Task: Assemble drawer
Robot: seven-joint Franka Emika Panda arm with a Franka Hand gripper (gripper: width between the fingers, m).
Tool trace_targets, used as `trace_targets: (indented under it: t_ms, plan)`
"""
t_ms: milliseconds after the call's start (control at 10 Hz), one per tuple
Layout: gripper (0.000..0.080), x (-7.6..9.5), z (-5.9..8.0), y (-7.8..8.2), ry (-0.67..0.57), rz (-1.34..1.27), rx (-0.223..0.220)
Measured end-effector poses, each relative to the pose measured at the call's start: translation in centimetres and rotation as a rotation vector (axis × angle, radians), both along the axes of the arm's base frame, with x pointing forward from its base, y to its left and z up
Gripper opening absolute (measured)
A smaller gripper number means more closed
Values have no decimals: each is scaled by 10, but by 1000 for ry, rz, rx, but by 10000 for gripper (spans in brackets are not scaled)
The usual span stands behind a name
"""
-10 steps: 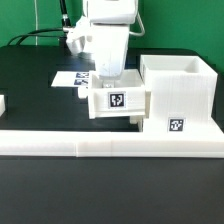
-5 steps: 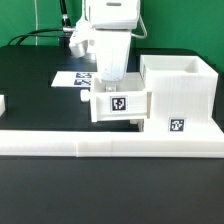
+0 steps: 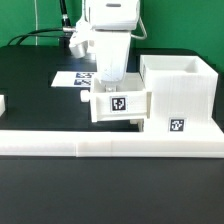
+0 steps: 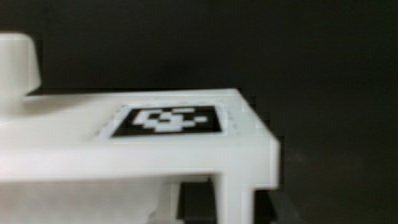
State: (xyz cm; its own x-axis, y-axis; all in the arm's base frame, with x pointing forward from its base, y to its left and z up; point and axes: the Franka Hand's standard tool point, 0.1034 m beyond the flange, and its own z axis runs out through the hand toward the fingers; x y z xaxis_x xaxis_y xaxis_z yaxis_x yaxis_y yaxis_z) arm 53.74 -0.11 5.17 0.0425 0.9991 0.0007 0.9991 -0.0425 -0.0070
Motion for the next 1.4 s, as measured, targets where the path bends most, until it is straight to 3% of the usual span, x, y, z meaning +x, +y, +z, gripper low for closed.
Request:
trace_targets:
  t_ms: [900,1400]
  plan:
    - [42,2,1,8,-8,-48,2]
    - [42,5,3,24,-19,-51,-10]
